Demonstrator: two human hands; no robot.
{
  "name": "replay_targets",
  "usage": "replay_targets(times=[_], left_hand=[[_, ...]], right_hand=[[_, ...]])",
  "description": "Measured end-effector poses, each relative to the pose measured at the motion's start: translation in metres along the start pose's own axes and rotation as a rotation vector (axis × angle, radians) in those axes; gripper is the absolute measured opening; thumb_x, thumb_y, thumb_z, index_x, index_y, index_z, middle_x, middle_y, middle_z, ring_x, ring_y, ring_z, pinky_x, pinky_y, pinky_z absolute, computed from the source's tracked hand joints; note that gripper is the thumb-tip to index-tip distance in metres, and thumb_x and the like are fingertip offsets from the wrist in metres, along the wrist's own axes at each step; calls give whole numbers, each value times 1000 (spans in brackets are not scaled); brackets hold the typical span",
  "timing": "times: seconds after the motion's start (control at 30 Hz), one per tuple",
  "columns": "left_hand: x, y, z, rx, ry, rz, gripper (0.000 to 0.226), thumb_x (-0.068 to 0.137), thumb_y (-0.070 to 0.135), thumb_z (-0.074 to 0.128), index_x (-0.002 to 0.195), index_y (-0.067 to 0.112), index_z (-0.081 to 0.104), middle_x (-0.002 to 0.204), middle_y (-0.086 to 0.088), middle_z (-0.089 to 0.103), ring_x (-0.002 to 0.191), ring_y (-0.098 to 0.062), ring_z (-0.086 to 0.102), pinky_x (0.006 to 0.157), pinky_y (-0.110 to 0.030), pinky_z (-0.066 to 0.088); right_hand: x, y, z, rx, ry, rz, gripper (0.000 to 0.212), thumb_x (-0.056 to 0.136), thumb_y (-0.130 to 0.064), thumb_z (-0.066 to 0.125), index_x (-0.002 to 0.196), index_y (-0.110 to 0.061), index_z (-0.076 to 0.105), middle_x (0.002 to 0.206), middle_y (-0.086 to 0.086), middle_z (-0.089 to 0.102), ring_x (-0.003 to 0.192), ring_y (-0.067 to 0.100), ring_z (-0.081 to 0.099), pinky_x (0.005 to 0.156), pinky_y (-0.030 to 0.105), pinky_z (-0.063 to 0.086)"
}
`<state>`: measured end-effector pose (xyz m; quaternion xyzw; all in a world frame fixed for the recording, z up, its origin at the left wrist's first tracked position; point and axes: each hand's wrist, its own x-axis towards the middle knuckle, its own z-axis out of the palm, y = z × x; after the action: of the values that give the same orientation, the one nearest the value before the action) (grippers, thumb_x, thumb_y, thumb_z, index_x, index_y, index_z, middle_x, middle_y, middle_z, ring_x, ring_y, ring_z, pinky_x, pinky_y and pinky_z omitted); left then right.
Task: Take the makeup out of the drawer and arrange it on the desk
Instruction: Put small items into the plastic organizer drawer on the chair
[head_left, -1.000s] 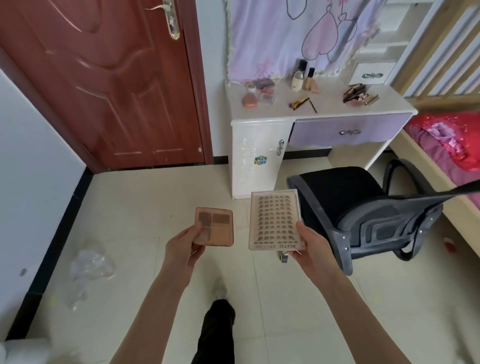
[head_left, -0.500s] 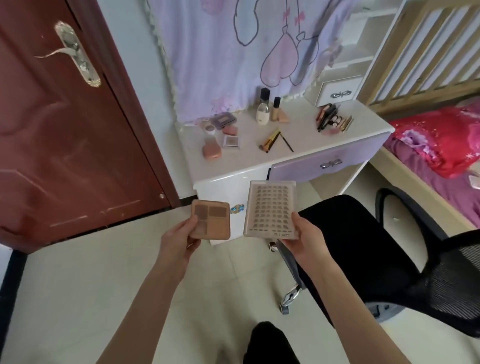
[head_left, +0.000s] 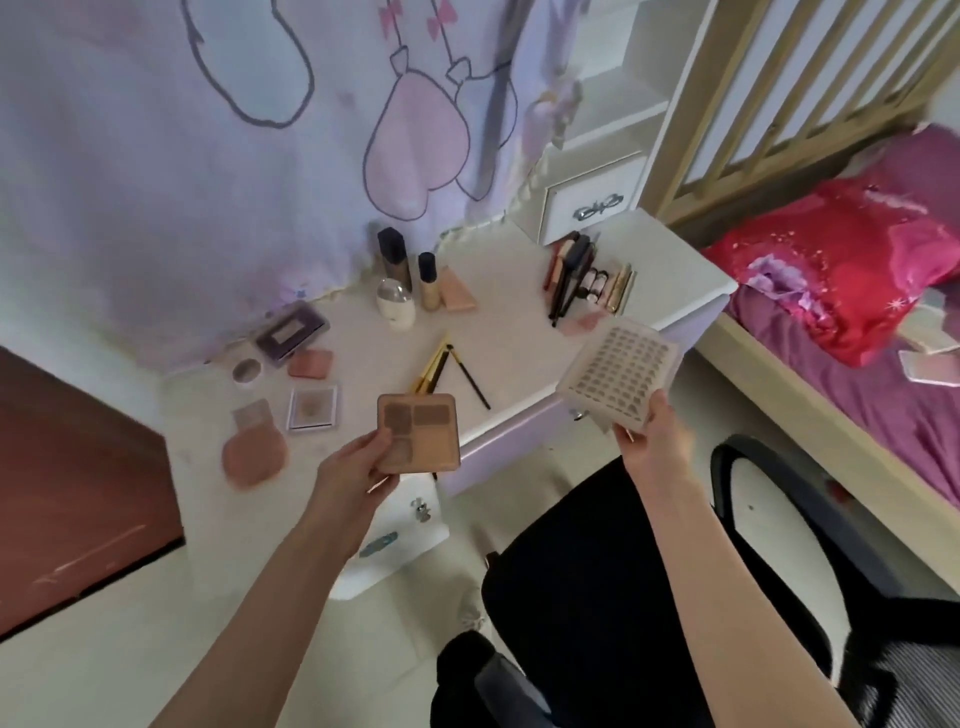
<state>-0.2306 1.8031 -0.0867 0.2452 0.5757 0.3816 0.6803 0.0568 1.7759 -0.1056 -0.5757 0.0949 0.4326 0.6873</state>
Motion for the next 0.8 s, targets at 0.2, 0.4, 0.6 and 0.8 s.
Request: replay_targets(times=[0.2,0.4,0.6,0.8], left_hand=[[79,23,93,55,3,-52,10,90,15,58,84,17,65,82,1,66,80,-11,59,62,-20,47],[126,18,136,107,14,-151,9,90,17,57,88,16,65,91,-1,67,90,-12,61,67,-22,46],[162,13,147,108,22,-174,8,91,20,57,92,17,66,82,4,73,89,-9,64,69,-23,48],[180,7,150,131,18,-178,8,90,20,59,95,19,65,86,5,74,90,-10,65,70,-24,48]], right_hand=[[98,-58,38,8,207,-68,16,98,-13,40,90,-10,54,105,15,58,91,26,55,90,25,48],[191,-84,54,88,271,-59,19,98,-5,35,88,-2,52,88,15,55,82,28,54,54,14,37],[257,-97,64,-156,353,-79,26,97,-11,34,78,-14,51,76,0,55,62,12,52,50,22,41],[283,-93,64,-354,388,-179,33,92,-9,42,122,-8,56,106,4,59,89,18,54,73,26,42]])
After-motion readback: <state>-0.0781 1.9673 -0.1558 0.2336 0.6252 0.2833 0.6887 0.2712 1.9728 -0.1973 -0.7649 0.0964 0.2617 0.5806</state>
